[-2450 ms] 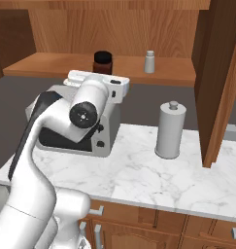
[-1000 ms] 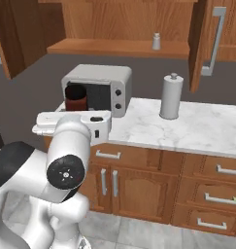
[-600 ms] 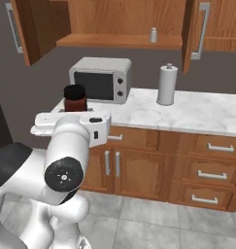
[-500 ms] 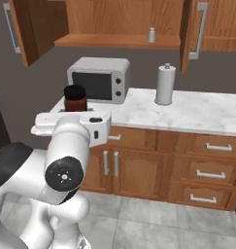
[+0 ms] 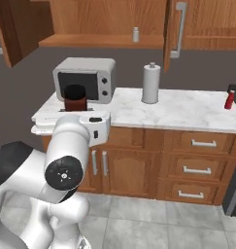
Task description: Collect the paprika, ketchup, and shaker from the cabinet and place them next to the stove.
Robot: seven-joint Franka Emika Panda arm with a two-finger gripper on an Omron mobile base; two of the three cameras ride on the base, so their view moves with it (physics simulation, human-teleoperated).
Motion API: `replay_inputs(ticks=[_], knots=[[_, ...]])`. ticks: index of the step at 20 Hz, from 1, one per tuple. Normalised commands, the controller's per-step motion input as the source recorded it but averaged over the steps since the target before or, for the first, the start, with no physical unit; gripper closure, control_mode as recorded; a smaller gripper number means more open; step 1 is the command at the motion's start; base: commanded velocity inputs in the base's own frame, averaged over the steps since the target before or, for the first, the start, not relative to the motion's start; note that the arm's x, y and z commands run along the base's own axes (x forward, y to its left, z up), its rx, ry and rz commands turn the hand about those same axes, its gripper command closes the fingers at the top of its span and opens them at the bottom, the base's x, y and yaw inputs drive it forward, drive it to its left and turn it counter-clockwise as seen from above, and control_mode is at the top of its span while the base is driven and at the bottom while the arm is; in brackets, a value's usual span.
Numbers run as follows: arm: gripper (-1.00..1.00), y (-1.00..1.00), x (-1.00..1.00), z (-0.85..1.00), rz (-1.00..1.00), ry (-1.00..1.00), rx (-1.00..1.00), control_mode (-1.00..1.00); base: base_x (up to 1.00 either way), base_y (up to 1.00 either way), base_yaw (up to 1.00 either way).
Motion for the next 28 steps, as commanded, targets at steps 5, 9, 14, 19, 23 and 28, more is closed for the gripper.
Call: replay_inputs(ticks=[5, 9, 14, 19, 23, 28], knots=[[1.00, 0.00, 0.00, 0.00, 0.00, 0.00, 0.00, 1.00, 0.16, -1.00, -0.08], [1.00, 0.00, 0.00, 0.00, 0.00, 0.00, 0.00, 1.00, 0.53, -0.88, -0.15], [1.00, 0.00, 0.00, 0.00, 0.00, 0.00, 0.00, 1.00, 0.66, -0.86, -0.19], [1.00, 0.00, 0.00, 0.00, 0.00, 0.00, 0.00, 1.00, 0.81, -0.77, -0.11], [1.00, 0.00, 0.00, 0.00, 0.00, 0.00, 0.00, 1.00, 0.90, -0.69, -0.02], [1.00, 0.00, 0.00, 0.00, 0.00, 0.00, 0.00, 1.00, 0.86, -0.26, 0.02]])
